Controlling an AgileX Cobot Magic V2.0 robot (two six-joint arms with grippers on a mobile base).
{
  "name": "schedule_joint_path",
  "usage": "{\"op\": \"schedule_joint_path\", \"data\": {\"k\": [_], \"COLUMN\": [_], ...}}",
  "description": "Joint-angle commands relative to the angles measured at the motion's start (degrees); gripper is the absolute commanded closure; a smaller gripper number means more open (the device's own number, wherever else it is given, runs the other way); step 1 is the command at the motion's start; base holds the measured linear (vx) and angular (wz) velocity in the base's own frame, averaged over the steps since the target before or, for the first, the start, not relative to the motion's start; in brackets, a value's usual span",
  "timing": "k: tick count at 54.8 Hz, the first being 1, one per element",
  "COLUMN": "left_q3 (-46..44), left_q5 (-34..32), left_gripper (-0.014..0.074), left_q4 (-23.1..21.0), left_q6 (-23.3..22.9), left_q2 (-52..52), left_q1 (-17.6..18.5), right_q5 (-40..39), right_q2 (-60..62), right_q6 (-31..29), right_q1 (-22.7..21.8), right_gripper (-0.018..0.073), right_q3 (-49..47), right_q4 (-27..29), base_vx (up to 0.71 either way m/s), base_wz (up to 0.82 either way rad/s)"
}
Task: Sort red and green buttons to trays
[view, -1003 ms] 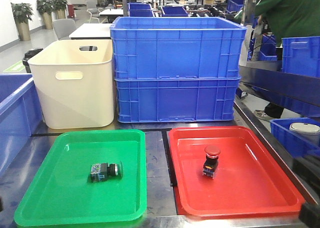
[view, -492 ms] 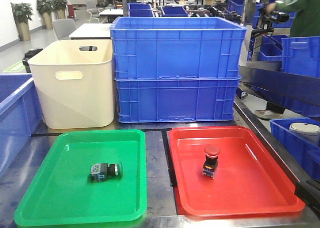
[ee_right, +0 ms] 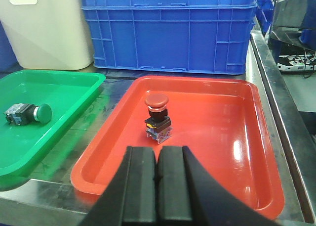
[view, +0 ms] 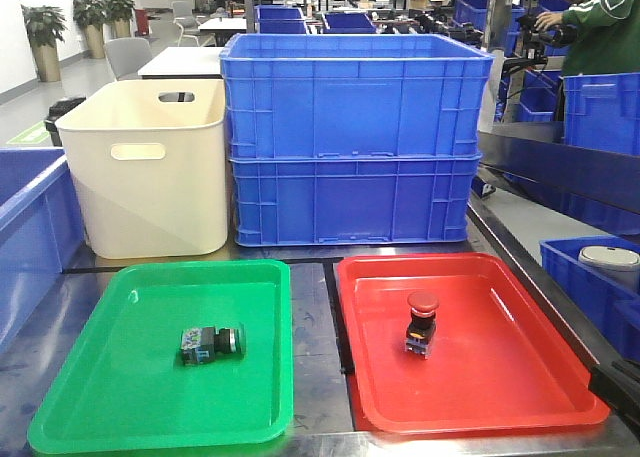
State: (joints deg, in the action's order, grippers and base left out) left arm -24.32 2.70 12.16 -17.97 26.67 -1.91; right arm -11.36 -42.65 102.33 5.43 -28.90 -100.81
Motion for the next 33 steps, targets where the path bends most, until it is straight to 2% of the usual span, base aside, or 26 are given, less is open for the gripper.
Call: {"op": "schedule_joint_path", "data": {"k": [1,3,5,10,13,18,23,27,33], "left_q3": [1.5,3.4,6.1,13.8,18.3,24.6,24.3,24.4,24.4], "left_q5": [2.4,1.1,-0.9,-10.2,-16.1,-20.5,-12.1,-7.9,-5.8], "left_gripper": [0.0599,0.0599,0.0599,0.0599,0.0599,0.0599,0.0599,0.0599,0.0599], "left_q4": [-16.9,-20.2,-22.3,-22.8,-20.2,-12.6,-8.8,-9.3,-9.6], "left_q6": [24.3,29.3,31.4,30.4,27.8,22.0,18.0,18.0,18.0], "left_q2": [0.0,-0.8,-2.4,-8.5,-12.7,-19.6,-25.0,-28.4,-28.1], "left_q1": [0.1,0.1,0.1,0.1,0.1,0.1,0.2,0.3,0.8], "right_q5": [1.4,1.4,1.4,1.4,1.4,1.4,1.4,1.4,1.3], "right_q2": [0.3,0.3,0.3,0.3,0.3,0.3,0.3,0.3,0.3], "right_q6": [0.1,0.1,0.1,0.1,0.1,0.1,0.1,0.1,0.1], "right_q1": [-0.4,-0.4,-0.4,-0.4,-0.4,-0.4,-0.4,-0.4,-0.4], "right_gripper": [0.0567,0.0567,0.0567,0.0567,0.0567,0.0567,0.0567,0.0567,0.0567], "right_q3": [-1.8,-1.8,-1.8,-1.8,-1.8,-1.8,-1.8,-1.8,-1.8], "right_q4": [-1.0,-1.0,-1.0,-1.0,-1.0,-1.0,-1.0,-1.0,-1.0], "base_vx": [0.00,0.00,0.00,0.00,0.00,0.00,0.00,0.00,0.00], "base_wz": [0.00,0.00,0.00,0.00,0.00,0.00,0.00,0.00,0.00]}}
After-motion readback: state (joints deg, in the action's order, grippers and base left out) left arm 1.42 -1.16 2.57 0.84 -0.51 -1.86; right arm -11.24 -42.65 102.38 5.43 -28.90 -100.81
